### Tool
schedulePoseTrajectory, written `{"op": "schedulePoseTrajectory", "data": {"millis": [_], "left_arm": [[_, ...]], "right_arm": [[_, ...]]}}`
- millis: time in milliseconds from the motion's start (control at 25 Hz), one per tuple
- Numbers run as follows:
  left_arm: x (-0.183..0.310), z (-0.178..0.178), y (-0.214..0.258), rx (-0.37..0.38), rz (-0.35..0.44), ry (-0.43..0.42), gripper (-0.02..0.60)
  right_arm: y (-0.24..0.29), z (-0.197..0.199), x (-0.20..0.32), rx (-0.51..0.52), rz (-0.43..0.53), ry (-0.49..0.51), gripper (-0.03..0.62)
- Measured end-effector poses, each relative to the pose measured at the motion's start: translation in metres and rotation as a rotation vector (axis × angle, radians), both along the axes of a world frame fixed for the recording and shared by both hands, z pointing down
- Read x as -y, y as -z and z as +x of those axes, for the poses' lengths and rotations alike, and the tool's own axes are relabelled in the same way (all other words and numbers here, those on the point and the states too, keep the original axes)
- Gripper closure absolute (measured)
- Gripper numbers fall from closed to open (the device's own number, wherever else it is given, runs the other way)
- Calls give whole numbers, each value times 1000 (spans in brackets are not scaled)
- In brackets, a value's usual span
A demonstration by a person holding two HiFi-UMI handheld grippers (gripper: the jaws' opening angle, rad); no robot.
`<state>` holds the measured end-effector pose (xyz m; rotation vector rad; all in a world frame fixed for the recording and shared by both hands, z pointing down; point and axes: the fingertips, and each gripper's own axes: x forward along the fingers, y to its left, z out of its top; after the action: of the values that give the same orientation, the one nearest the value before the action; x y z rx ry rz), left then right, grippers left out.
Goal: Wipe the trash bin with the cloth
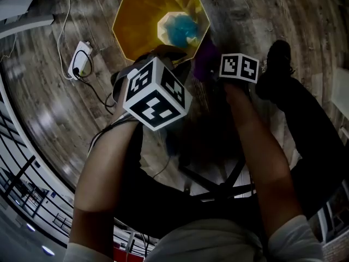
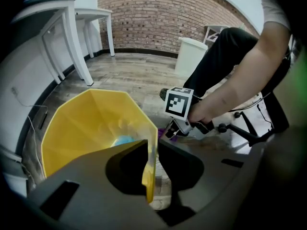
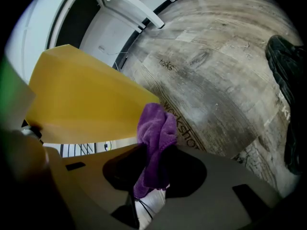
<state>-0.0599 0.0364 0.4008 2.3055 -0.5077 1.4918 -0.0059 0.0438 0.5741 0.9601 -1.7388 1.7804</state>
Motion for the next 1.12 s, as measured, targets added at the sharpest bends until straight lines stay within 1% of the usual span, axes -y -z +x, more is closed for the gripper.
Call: {"op": "schedulePoseTrajectory", "data": {"millis": [160, 200, 280, 360, 440, 520, 600, 720, 800, 840, 920, 1040, 1120], "left_arm": [[-3, -7, 13, -3, 28, -69, 425], [-4, -12, 16, 2, 37, -91, 405], [-8, -24, 22, 22, 54, -131, 381], [-14, -44, 24, 67, 60, -170, 370], [-20, -65, 21, 120, 49, -188, 368], [-23, -81, 13, 161, 47, -177, 368], [-18, -89, 6, 189, 80, -160, 370], [-7, -90, -4, 220, 133, -143, 370], [-3, -91, -12, 231, 147, -129, 379], [-2, -92, -13, 237, 151, -124, 405], [-2, -93, -13, 239, 141, -118, 414], [-4, -87, -12, 222, 113, -118, 438], [-5, -78, -11, 196, 94, -118, 463]], "right_arm": [[14, 8, -7, -2, 15, 12, 480], [17, 11, -8, -4, 17, 12, 480], [22, 18, -13, -7, 18, 11, 480], [26, 23, -17, -7, 19, 11, 480], [29, 26, -21, -8, 17, 10, 480], [28, 28, -28, -13, 8, 11, 480], [25, 29, -35, -18, -3, 14, 480], [23, 27, -42, -20, -14, 19, 480], [24, 23, -46, -18, -16, 19, 480], [26, 21, -46, -13, -15, 17, 480], [31, 15, -46, -1, -8, 16, 480], [43, 10, -44, 13, 12, 23, 480], [52, 11, -41, 27, 25, 3, 480]]}}
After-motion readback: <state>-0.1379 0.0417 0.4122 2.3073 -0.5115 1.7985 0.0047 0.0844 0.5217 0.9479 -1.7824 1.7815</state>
